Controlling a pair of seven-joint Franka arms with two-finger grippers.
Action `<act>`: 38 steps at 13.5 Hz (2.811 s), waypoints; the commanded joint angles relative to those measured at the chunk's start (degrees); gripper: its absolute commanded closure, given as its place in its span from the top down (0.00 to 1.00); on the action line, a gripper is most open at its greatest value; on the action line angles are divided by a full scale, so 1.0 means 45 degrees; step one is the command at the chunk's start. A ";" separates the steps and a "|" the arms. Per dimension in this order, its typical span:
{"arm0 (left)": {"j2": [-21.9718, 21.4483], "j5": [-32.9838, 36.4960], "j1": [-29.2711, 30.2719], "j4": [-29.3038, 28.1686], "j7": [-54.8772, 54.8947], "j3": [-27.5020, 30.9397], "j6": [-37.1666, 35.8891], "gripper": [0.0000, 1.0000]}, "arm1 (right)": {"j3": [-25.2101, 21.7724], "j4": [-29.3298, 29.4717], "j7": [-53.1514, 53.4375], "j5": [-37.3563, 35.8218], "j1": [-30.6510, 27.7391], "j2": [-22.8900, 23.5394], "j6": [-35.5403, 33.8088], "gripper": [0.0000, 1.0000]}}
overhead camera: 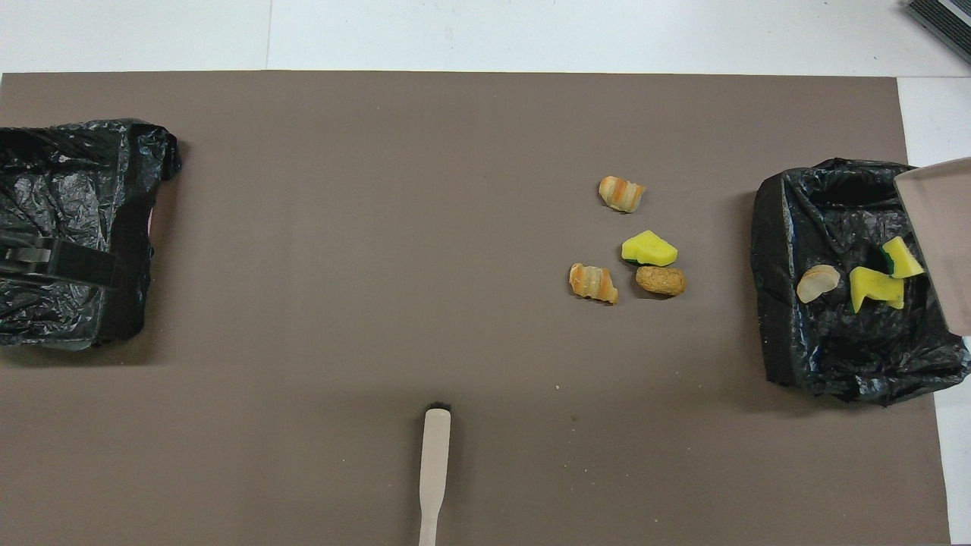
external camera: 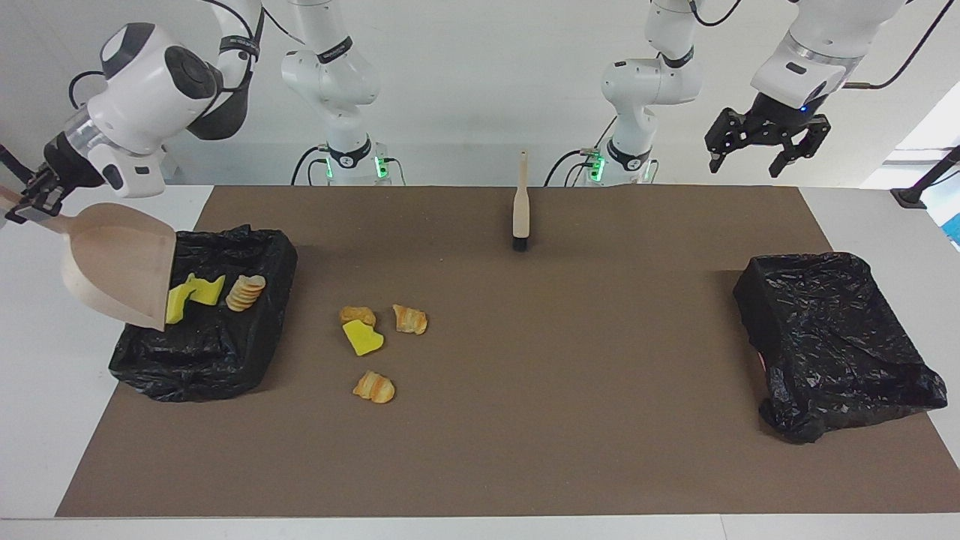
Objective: Sweep and dump trash in bin
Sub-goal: 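Tip the dustpan into the bag while the left gripper withdraws, then carry the empty dustpan with the right gripper to the mat center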
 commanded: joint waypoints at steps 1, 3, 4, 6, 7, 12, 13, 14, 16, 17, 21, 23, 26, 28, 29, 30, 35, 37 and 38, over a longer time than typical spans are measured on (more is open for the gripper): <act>-0.0132 0.0052 0.0073 -0.0087 -0.0039 0.0027 0.0081 1.00 | 0.0034 0.0023 -0.0544 0.2757 -0.0201 -0.0159 -0.0660 0.00; -0.0171 0.0091 0.0054 -0.0145 -0.0020 0.0008 0.0042 1.00 | 0.0054 0.0023 -0.0410 0.4849 -0.0027 -0.0179 -0.1597 0.00; -0.0191 0.0091 0.0053 -0.0145 -0.0020 0.0008 0.0003 1.00 | 0.0151 0.0062 -0.0196 0.5767 -0.0006 -0.0198 -0.2105 0.00; -0.0210 0.0091 0.0015 -0.0145 -0.0020 0.0008 -0.0076 1.00 | 0.0210 -0.0035 0.1418 0.7294 0.0033 -0.0373 -0.2984 0.00; -0.0210 0.0091 -0.0024 -0.0165 -0.0020 0.0008 -0.0076 1.00 | 0.0229 -0.0152 0.2723 0.7667 0.0401 -0.0509 -0.3588 0.00; -0.0249 0.0072 0.0053 -0.0204 0.0000 0.0008 -0.0115 1.00 | 0.0308 -0.0329 0.9013 0.8958 0.2003 -0.0745 -0.4979 0.00; -0.0249 0.0091 0.0053 -0.0204 -0.0020 0.0008 -0.0095 1.00 | 0.0308 -0.0348 1.0243 0.9134 0.2393 -0.0649 -0.5097 0.00; -0.0230 0.0072 0.0053 -0.0204 0.0000 0.0008 -0.0076 1.00 | 0.0327 -0.0367 1.1532 0.9523 0.2687 -0.0570 -0.5098 0.00; -0.0249 0.0091 0.0053 -0.0204 0.0000 0.0008 -0.0134 1.00 | 0.0308 -0.0387 1.3935 1.0713 0.3486 -0.0356 -0.5021 0.00; -0.0230 0.0091 0.0053 -0.0204 0.0000 0.0008 -0.0115 1.00 | 0.0308 -0.0368 1.5223 1.1279 0.3858 -0.0123 -0.4885 0.00; -0.0230 0.0091 0.0073 -0.0185 0.0019 0.0008 -0.0095 1.00 | 0.0327 -0.0154 2.1043 1.2495 0.6569 0.1516 -0.3248 0.00; -0.0230 0.0091 0.0053 -0.0185 0.0019 0.0008 -0.0095 1.00 | 0.0308 0.0080 2.2866 1.3097 0.7666 0.2338 -0.2133 0.00; -0.0230 0.0091 0.0073 -0.0204 0.0019 0.0027 -0.0095 1.00 | 0.0308 0.1367 2.5944 1.3063 0.9734 0.4190 -0.1877 0.00; -0.0230 0.0091 0.0054 -0.0204 0.0019 0.0027 -0.0095 1.00 | 0.0269 0.2576 2.7438 1.2964 1.0731 0.5751 -0.1544 0.00; -0.0230 0.0091 0.0053 -0.0204 0.0019 0.0027 -0.0095 1.00 | 0.0269 0.3104 2.7772 1.2964 1.0949 0.6300 -0.1331 0.00; -0.0230 0.0091 0.0073 -0.0204 0.0019 0.0027 -0.0095 1.00 | 0.0307 0.3534 2.8007 1.2964 1.1048 0.6770 -0.1251 0.00; -0.0230 0.0091 0.0073 -0.0185 0.0019 0.0027 -0.0095 1.00 | 0.0308 0.3753 2.8439 1.3179 1.1402 0.7673 -0.0097 0.48; -0.0249 0.0091 0.0073 -0.0204 0.0019 0.0027 -0.0095 1.00 | 0.0308 0.3773 2.8439 1.3237 1.1323 0.7459 -0.0370 1.00; -0.0230 0.0091 0.0073 -0.0204 0.0019 0.0027 -0.0095 1.00 | 0.0250 0.3734 2.8439 1.3218 1.1303 0.7168 -0.0488 1.00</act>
